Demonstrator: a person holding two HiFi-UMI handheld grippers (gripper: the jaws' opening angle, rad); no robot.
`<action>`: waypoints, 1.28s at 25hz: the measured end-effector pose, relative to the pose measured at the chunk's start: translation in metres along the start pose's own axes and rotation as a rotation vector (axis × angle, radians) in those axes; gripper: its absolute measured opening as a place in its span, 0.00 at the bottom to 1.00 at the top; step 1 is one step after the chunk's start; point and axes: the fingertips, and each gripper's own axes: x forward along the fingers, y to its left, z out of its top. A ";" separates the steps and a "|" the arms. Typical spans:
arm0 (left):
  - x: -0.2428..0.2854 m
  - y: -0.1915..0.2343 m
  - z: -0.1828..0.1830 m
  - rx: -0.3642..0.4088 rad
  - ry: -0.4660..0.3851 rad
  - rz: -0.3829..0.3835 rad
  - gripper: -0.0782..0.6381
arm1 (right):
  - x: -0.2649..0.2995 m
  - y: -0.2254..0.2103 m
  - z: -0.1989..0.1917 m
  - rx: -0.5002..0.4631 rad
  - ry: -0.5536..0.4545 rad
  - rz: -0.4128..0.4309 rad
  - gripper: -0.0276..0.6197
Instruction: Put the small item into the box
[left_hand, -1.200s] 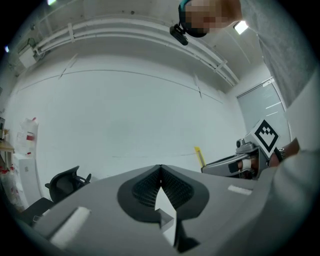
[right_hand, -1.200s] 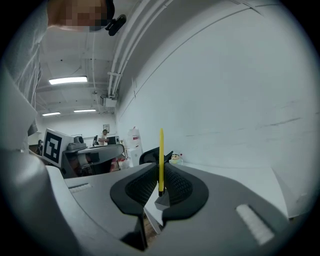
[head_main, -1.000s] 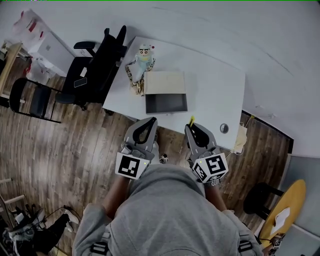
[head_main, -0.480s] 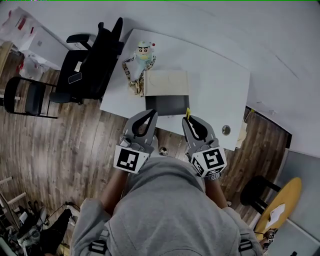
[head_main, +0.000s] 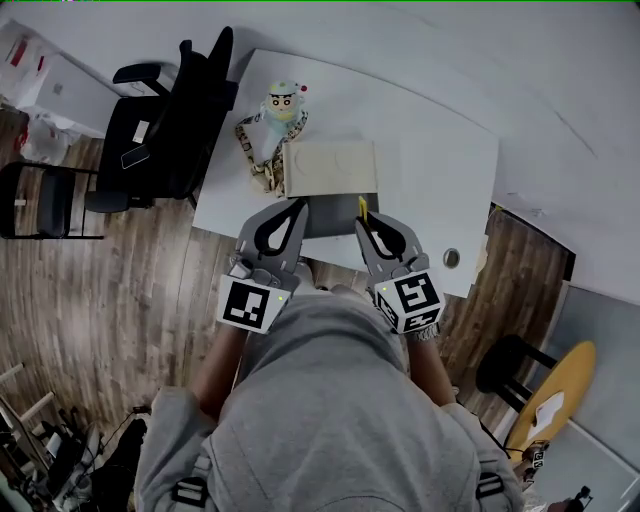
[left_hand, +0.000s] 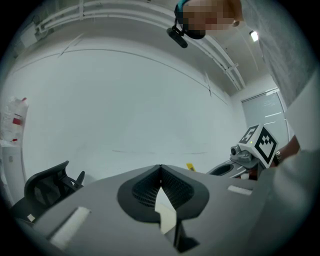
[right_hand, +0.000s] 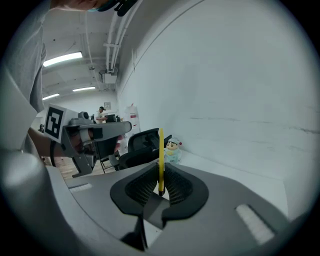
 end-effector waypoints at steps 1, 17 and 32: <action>0.003 0.004 0.000 -0.002 0.001 -0.002 0.11 | 0.004 -0.001 -0.001 -0.015 0.017 -0.004 0.14; 0.039 0.039 -0.016 -0.025 0.042 -0.093 0.11 | 0.072 0.002 -0.039 -0.048 0.250 0.059 0.14; 0.034 0.055 -0.013 -0.037 0.024 -0.089 0.11 | 0.107 0.025 -0.104 -0.143 0.481 0.143 0.14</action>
